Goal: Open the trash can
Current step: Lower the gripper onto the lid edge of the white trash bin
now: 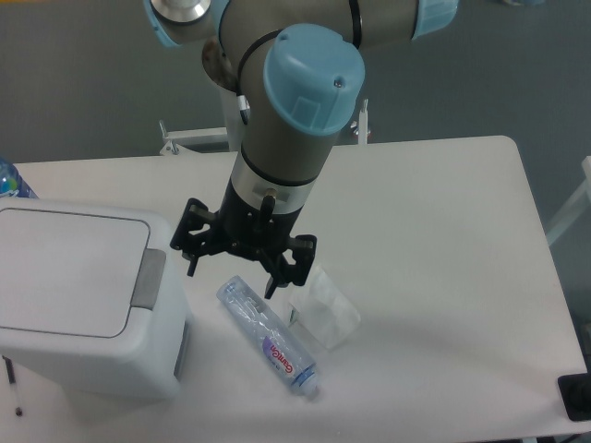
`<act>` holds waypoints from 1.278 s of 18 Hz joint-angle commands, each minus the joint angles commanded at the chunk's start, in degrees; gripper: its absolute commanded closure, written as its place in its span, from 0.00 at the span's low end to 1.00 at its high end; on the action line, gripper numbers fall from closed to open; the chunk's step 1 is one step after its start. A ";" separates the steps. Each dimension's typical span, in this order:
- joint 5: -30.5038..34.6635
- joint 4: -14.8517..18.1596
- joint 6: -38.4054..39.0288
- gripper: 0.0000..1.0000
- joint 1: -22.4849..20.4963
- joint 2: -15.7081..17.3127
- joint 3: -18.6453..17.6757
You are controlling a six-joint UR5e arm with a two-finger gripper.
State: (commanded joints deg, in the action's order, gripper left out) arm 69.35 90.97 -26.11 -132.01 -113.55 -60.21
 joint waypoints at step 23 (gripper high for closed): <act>2.64 -0.18 5.20 0.00 4.22 -1.41 -1.41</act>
State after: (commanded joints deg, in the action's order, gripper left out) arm 71.98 90.79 -20.92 -127.79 -114.96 -61.61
